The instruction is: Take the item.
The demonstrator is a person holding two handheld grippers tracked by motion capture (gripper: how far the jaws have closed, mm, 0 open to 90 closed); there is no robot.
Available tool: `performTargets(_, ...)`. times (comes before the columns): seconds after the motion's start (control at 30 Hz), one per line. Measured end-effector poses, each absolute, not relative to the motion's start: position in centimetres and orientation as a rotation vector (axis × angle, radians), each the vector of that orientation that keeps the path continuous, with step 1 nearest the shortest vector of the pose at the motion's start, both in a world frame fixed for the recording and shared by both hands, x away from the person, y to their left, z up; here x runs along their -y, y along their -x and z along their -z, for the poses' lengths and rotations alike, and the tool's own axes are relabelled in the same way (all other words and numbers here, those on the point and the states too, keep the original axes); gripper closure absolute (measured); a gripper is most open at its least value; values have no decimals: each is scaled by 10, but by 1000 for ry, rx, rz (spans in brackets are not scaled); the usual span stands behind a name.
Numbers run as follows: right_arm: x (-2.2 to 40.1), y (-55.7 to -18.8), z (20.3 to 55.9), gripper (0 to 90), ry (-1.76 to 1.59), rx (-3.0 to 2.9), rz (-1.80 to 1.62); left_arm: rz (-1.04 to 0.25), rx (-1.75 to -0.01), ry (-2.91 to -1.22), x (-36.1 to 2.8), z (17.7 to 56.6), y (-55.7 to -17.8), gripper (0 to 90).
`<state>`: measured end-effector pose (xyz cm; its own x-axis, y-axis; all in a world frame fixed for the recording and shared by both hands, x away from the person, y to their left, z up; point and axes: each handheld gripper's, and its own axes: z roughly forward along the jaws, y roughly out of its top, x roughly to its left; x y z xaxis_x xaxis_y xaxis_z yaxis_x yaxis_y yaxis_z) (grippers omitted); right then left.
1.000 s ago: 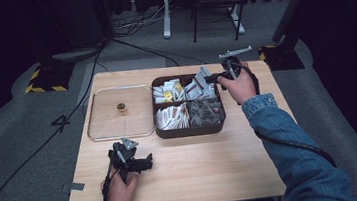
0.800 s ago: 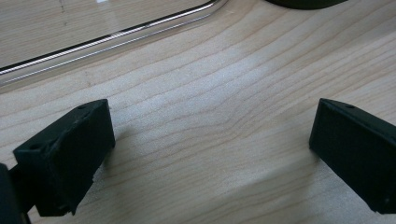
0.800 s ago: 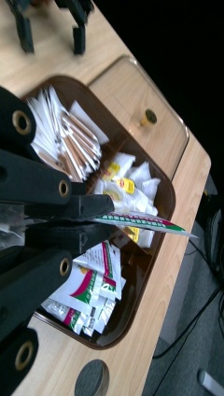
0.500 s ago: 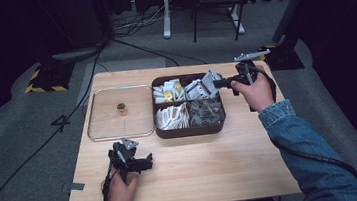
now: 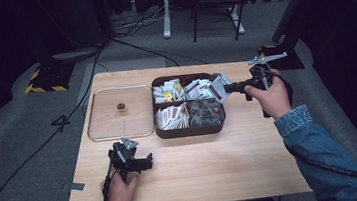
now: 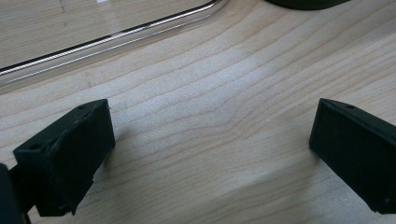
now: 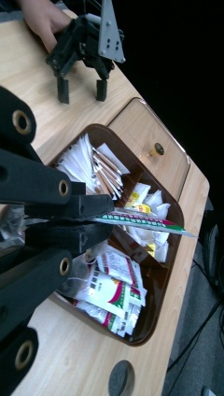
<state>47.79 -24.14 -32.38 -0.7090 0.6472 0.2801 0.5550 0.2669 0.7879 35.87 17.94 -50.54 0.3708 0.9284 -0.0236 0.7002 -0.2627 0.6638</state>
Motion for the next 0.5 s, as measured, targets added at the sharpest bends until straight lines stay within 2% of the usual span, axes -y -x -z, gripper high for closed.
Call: performTargets(0.5, 281, -448, 333, 875, -1174, -2427, -1398, -505, -1414, -2038, -179, 506, -358, 4)
